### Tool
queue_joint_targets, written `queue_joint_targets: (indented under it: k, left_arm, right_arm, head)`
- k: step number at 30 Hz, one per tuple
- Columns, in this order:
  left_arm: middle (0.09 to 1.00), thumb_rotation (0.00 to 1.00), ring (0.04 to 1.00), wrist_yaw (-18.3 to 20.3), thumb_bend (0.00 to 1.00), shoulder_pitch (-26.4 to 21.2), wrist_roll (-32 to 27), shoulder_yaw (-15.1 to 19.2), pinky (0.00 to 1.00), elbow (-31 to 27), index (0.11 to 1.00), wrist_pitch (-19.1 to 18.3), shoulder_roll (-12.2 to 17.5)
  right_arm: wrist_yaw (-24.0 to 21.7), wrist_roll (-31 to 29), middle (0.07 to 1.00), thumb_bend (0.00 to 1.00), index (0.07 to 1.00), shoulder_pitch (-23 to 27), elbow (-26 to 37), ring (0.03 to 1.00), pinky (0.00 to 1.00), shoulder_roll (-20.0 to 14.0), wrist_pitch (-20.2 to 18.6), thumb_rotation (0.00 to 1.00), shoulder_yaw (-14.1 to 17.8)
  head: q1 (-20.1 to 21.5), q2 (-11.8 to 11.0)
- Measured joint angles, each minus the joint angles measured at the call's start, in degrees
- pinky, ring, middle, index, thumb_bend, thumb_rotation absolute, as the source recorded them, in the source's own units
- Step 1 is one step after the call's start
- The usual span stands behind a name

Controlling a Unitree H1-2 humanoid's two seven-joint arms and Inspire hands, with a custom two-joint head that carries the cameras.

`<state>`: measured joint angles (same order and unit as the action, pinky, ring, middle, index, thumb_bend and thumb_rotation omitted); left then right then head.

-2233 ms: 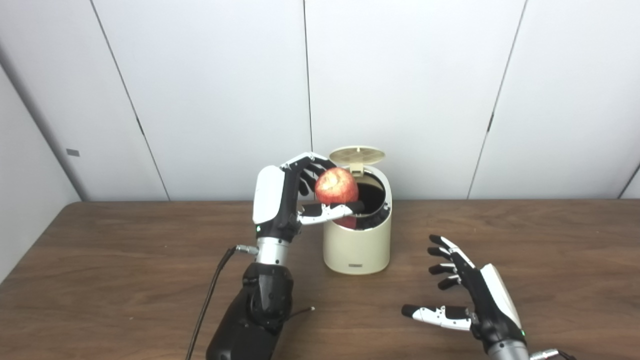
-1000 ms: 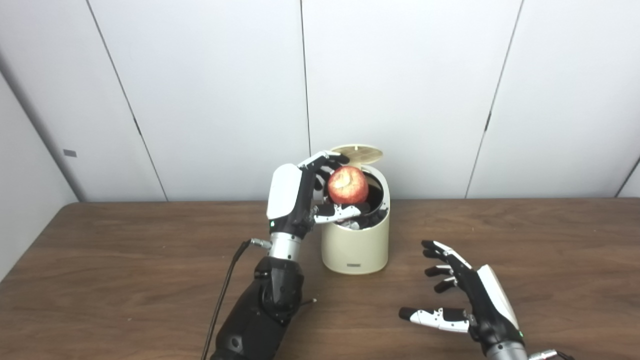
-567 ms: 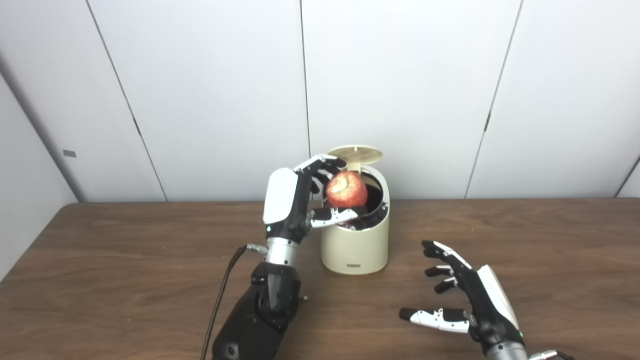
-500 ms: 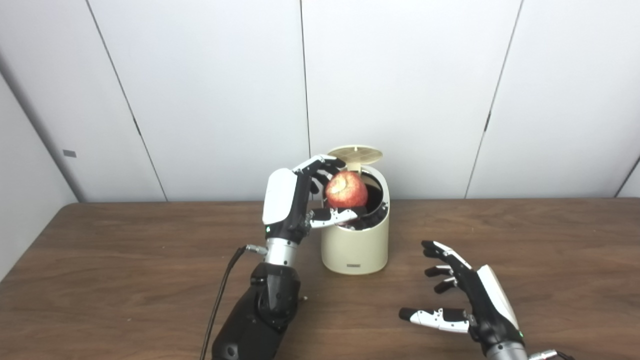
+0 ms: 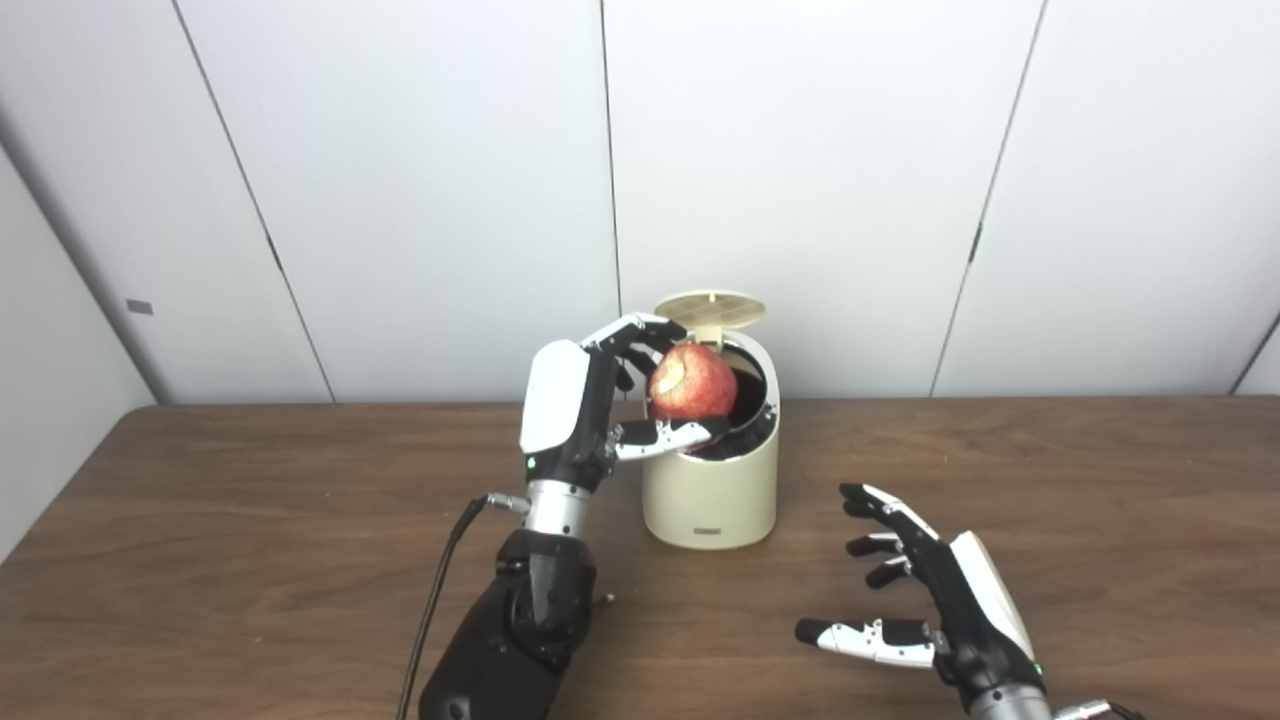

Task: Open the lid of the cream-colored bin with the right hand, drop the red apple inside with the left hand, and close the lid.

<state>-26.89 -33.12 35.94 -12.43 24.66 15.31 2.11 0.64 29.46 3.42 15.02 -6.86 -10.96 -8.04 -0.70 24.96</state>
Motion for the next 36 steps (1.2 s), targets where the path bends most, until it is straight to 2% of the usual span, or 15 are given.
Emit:
queue_joint_targets:
  k: [10, 16, 20, 23, 25, 29, 33, 36]
  left_arm:
    - [0.730, 0.22, 0.665, 0.7, 0.93, 0.1, 0.2, -0.2, 0.52, -0.6, 0.715, -0.8, 0.1]
    - [0.751, 0.21, 0.690, 1.0, 0.94, 0.1, -0.1, -0.2, 0.56, -0.7, 0.722, -0.6, 0.3]
    - [0.744, 0.21, 0.678, 1.0, 0.93, 0.1, -0.2, -0.2, 0.54, -0.7, 0.721, -0.6, 0.3]
    - [0.684, 0.19, 0.622, 1.0, 0.91, 0.1, -0.2, -0.2, 0.50, -0.7, 0.695, -0.4, 0.3]
    - [0.632, 0.15, 0.570, 0.6, 0.87, 0.4, -0.3, 0.0, 0.46, -0.7, 0.660, 0.3, 0.3]
    - [0.558, 0.06, 0.498, -0.4, 0.74, 1.9, -1.8, 1.2, 0.39, -1.0, 0.602, 4.1, 0.2]
    - [0.553, 0.02, 0.476, -1.2, 0.71, 4.1, -5.5, 4.2, 0.35, -3.5, 0.586, 6.8, -0.3]
    - [0.603, 0.00, 0.520, 0.0, 0.66, 5.6, -10.5, 6.8, 0.38, -7.2, 0.607, 7.7, -0.4]
  right_arm:
    - [0.0, 0.3, 0.831, 0.78, 0.828, -0.1, -0.1, 0.691, 0.54, 0.0, 0.0, 0.19, -0.3]
    - [-0.1, 0.3, 0.832, 0.78, 0.826, -0.1, -0.1, 0.689, 0.54, 0.0, 0.0, 0.19, -0.3]
    - [-0.2, 0.3, 0.828, 0.78, 0.825, -0.1, -0.1, 0.691, 0.54, 0.0, 0.0, 0.19, -0.3]
    - [-0.3, 0.3, 0.829, 0.78, 0.825, -0.1, -0.1, 0.695, 0.55, 0.0, 0.0, 0.18, -0.3]
    - [-0.4, 0.2, 0.830, 0.78, 0.824, -0.2, -0.1, 0.697, 0.54, 0.0, 0.0, 0.18, -0.3]
    - [-0.4, 0.1, 0.826, 0.79, 0.817, -0.3, -0.1, 0.683, 0.53, 0.0, 0.0, 0.17, -0.3]
    - [-0.4, 0.1, 0.828, 0.78, 0.817, -0.4, -0.4, 0.677, 0.53, 0.0, 0.0, 0.18, -0.3]
    - [-0.4, 0.1, 0.827, 0.78, 0.818, -0.4, -0.7, 0.679, 0.54, 0.0, 0.1, 0.17, -0.3]
  head:
    - [-0.2, 0.4]
    - [-0.1, 0.4]
    - [-0.2, 0.4]
    - [-0.4, 0.4]
    - [-0.4, 0.4]
    - [-0.4, 0.4]
    - [-1.2, 0.3]
    - [-1.5, 0.4]
